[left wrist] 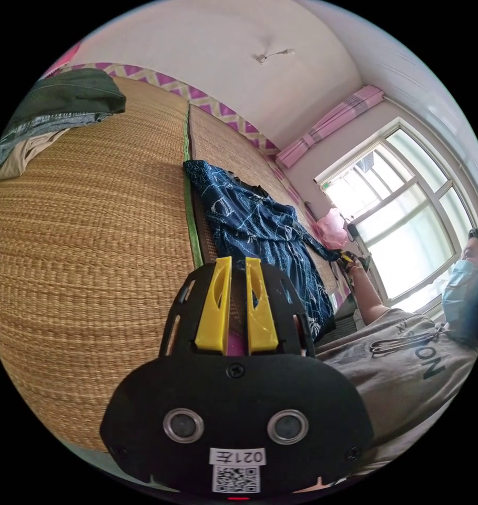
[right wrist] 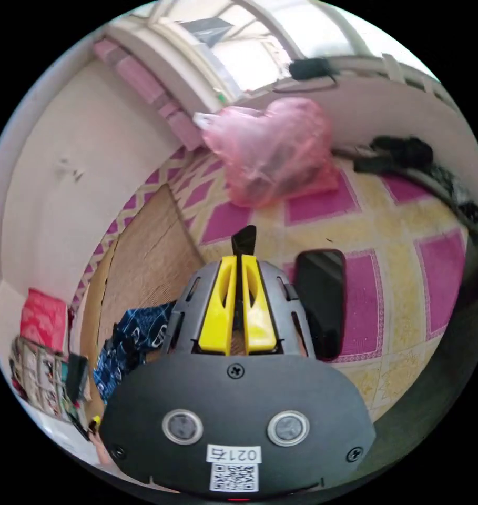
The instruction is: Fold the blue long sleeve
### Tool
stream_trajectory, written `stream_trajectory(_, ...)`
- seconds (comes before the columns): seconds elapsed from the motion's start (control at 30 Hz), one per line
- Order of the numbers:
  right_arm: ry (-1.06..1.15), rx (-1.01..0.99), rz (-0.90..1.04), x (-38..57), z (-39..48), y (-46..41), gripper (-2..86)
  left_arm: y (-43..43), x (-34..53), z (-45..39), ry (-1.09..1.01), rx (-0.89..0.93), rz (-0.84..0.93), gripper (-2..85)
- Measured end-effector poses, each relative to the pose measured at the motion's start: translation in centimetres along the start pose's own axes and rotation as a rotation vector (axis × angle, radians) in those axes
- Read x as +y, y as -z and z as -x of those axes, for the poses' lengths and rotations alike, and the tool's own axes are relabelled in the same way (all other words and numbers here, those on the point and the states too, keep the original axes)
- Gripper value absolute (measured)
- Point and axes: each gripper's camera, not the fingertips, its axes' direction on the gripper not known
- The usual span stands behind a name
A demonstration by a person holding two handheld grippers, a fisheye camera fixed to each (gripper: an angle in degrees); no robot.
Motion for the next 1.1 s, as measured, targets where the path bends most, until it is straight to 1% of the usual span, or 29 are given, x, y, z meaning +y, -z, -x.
stream_trajectory(0.07, 0.22, -0.067, -0.033, 2.3, 12.1, 3.0, 0.5, 0.3, 0.5, 0.5, 0.001, 0.014, 0.0, 4.6)
stream_trajectory(0.1, 0.276, -0.091, -0.04, 3.1, 15.4, 3.8, 0.5, 0.4, 0.9, 0.8, 0.001, 0.019, 0.0, 4.6)
stream_trajectory(0.17, 0.491, -0.173, -0.068, 7.4, 29.3, 6.5, 0.5, 0.7, 1.4, 1.0, -0.003, 0.032, -0.007, 4.5)
stream_trajectory(0.2, 0.544, -0.189, -0.072, 8.7, 32.9, 7.0, 0.5, 0.9, 1.7, 1.1, -0.005, 0.047, -0.013, 4.5)
stream_trajectory(0.27, 0.733, -0.222, -0.101, 14.7, 47.0, 8.0, 0.5, 1.2, 2.3, 1.0, -0.021, 0.066, -0.019, 4.5)
stream_trajectory(0.3, 0.774, -0.229, -0.105, 16.4, 50.5, 8.0, 0.5, 1.4, 2.8, 0.8, -0.036, 0.072, -0.023, 4.4)
stream_trajectory(0.37, 0.9, -0.29, -0.097, 23.4, 63.0, 6.7, 0.5, 1.9, 3.6, 0.5, -0.055, 0.078, -0.032, 4.4)
stream_trajectory(0.4, 0.926, -0.312, -0.084, 25.1, 65.8, 6.0, 0.5, 2.3, 4.2, 0.4, -0.058, 0.091, -0.044, 4.4)
stream_trajectory(0.47, 1.012, -0.373, -0.023, 32.6, 76.1, 1.9, 0.5, 2.9, 5.2, 0.6, -0.051, 0.116, -0.063, 4.3)
stream_trajectory(0.5, 1.034, -0.377, -0.004, 34.6, 78.5, 0.6, 0.5, 3.2, 5.9, 0.8, -0.045, 0.127, -0.074, 4.3)
stream_trajectory(0.57, 1.122, -0.371, 0.056, 43.5, 87.0, -5.0, 0.6, 3.5, 6.8, 1.1, -0.039, 0.135, -0.087, 4.2)
stream_trajectory(0.6, 1.141, -0.367, 0.074, 45.7, 88.9, -6.5, 0.6, 3.7, 7.4, 1.2, -0.033, 0.134, -0.095, 4.1)
stream_trajectory(0.63, 1.187, -0.351, 0.115, 50.3, 92.3, -9.8, 0.6, 3.7, 7.9, 1.4, -0.026, 0.136, -0.096, 4.0)
stream_trajectory(0.67, 1.24, -0.297, 0.15, 55.0, 95.4, -13.3, 0.7, 3.6, 8.1, 1.4, -0.026, 0.139, -0.091, 4.0)
stream_trajectory(0.73, 1.32, -0.198, 0.168, 61.1, 98.7, -17.9, 0.9, 2.7, 8.6, 1.1, -0.027, 0.15, -0.046, 4.0)
stream_trajectory(0.77, 1.358, -0.137, 0.138, 64.1, 100.2, -19.8, 1.1, 2.4, 8.7, 0.9, -0.035, 0.153, -0.031, 4.2)
stream_trajectory(0.83, 1.361, -0.103, 0.075, 66.6, 101.7, -21.2, 1.5, 1.4, 9.1, -0.7, -0.086, 0.149, 0.007, 4.8)
stream_trajectory(0.9, 1.365, -0.126, 0.113, 69.0, 102.9, -23.1, 2.4, 0.2, 9.4, -2.3, -0.124, 0.134, 0.04, 5.3)
stream_trajectory(0.97, 1.387, -0.131, 0.278, 71.9, 104.4, -27.0, 5.7, -1.5, 9.5, -3.9, -0.155, 0.117, 0.081, 6.1)
stream_trajectory(1.0, 1.383, -0.132, 0.317, 72.3, 104.6, -27.7, 6.9, -2.6, 9.6, -5.0, -0.175, 0.089, 0.107, 6.7)
stream_trajectory(1.1, 1.327, -0.265, 0.363, 71.4, 103.8, -27.0, 7.7, -5.0, 9.9, -7.0, -0.198, -0.018, 0.16, 7.6)
